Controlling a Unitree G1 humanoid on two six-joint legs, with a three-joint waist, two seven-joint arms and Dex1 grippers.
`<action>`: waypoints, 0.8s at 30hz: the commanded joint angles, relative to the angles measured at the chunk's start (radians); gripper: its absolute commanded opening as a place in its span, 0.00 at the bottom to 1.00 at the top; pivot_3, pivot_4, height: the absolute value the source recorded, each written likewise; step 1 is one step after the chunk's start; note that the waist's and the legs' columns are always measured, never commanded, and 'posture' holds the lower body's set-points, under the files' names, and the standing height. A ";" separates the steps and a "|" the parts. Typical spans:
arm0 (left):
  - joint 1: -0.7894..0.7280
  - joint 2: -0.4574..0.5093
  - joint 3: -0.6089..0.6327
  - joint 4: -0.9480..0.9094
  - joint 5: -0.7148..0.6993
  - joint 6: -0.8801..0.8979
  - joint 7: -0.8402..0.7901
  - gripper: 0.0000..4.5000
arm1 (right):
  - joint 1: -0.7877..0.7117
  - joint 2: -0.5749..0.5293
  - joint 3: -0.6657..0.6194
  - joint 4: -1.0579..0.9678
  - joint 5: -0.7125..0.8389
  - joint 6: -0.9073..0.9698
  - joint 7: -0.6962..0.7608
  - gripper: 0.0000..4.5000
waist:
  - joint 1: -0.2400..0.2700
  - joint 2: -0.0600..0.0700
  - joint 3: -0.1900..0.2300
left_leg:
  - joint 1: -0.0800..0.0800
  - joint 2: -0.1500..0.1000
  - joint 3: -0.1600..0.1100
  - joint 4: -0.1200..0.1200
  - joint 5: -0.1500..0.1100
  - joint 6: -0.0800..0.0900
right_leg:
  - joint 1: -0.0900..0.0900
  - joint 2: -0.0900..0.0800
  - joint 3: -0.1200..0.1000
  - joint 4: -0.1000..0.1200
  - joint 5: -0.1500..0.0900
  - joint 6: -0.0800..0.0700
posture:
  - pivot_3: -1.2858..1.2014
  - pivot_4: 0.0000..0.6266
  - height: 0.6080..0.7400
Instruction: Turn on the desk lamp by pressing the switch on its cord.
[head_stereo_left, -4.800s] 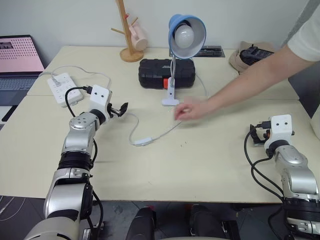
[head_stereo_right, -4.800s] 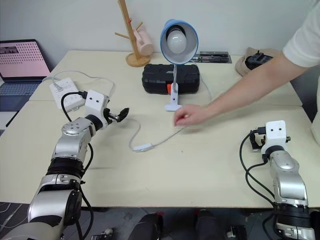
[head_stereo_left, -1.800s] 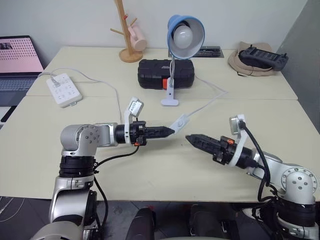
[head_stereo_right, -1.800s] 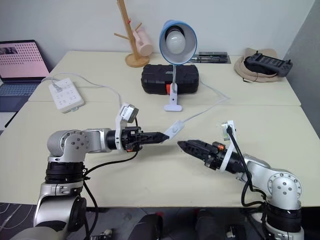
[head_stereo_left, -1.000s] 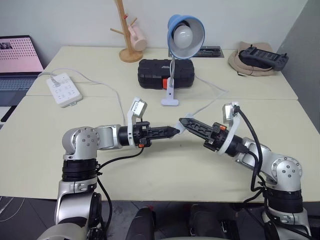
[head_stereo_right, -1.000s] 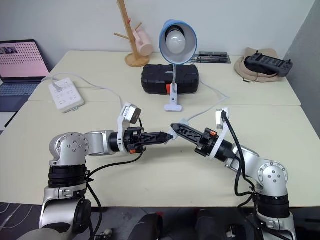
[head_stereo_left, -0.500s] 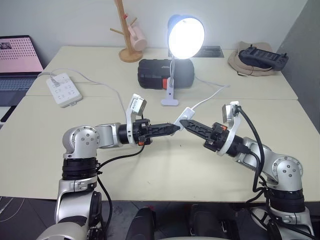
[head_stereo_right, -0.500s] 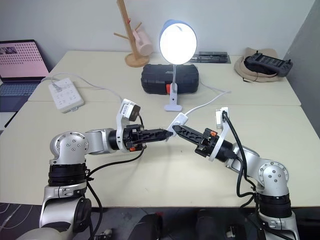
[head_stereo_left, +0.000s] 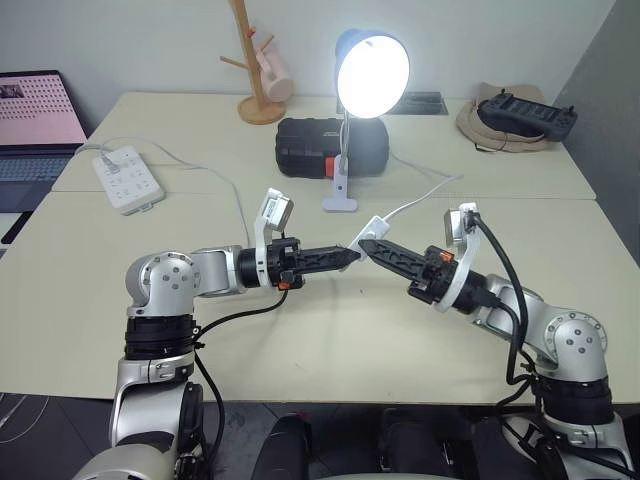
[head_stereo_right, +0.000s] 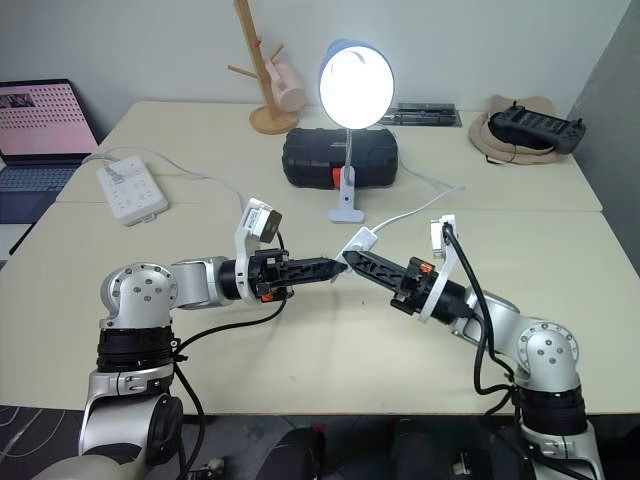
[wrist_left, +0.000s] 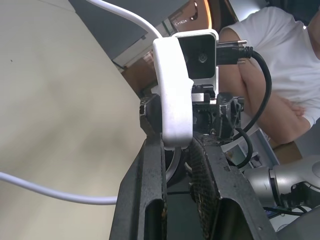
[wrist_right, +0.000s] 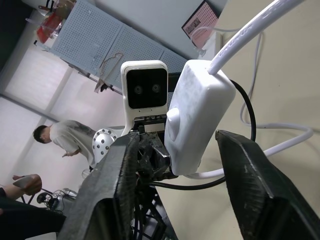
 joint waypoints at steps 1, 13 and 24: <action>-0.033 0.059 -0.050 -0.031 0.047 -0.086 -0.060 0.08 | 0.032 -0.071 -0.041 -0.042 0.037 0.016 0.042 0.80 | 0.000 0.000 0.000 | 0.000 0.000 0.000 0.000 0.000 0.000 | 0.000 0.000 0.000 0.000 0.000 0.000 | 0.52 0.24 1.00; -0.092 0.263 -0.462 0.160 0.650 -0.863 -0.356 0.08 | 0.120 -0.472 -0.058 -0.240 -0.418 0.003 0.336 0.98 | 0.003 0.000 0.000 | 0.000 -0.002 0.007 -0.001 0.000 0.000 | 0.000 0.003 0.000 -0.002 0.000 0.000 | 0.52 0.24 1.00; -0.125 0.190 -0.565 0.472 0.957 -1.370 -0.383 0.08 | 0.207 -0.468 -0.035 -0.306 -0.644 -0.074 0.443 0.98 | 0.009 -0.001 0.000 | -0.002 -0.001 0.005 0.000 0.000 0.000 | 0.000 0.001 -0.001 -0.002 0.000 0.000 | 0.52 0.24 1.00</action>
